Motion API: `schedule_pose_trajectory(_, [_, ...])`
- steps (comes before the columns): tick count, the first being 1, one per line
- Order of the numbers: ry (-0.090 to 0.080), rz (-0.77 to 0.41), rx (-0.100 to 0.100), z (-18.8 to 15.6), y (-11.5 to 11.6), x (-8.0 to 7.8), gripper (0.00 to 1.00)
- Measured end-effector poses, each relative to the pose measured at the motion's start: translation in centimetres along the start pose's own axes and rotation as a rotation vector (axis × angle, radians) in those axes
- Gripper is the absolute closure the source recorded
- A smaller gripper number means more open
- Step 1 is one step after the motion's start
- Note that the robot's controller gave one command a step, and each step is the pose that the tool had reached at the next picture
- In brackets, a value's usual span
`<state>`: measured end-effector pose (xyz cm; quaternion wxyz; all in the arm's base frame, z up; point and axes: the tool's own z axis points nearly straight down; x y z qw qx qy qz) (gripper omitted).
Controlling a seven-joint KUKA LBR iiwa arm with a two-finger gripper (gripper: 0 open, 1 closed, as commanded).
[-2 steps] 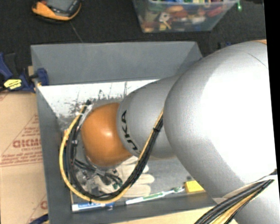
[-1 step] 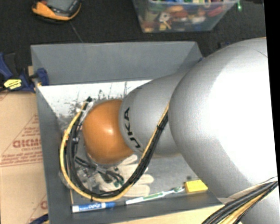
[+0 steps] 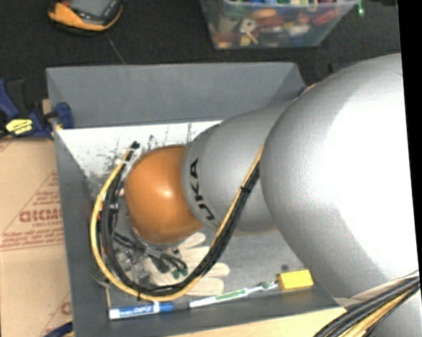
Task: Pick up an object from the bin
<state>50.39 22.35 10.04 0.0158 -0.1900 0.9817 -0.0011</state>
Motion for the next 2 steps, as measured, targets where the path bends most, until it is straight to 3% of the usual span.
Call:
schedule_pose_trajectory(1, [0.003, 0.003, 0.0, -1.6, -0.1, 0.1, 1.0])
schedule_pose_trajectory(2, [0.007, 0.006, 0.001, -6.6, -0.1, 0.0, 1.0])
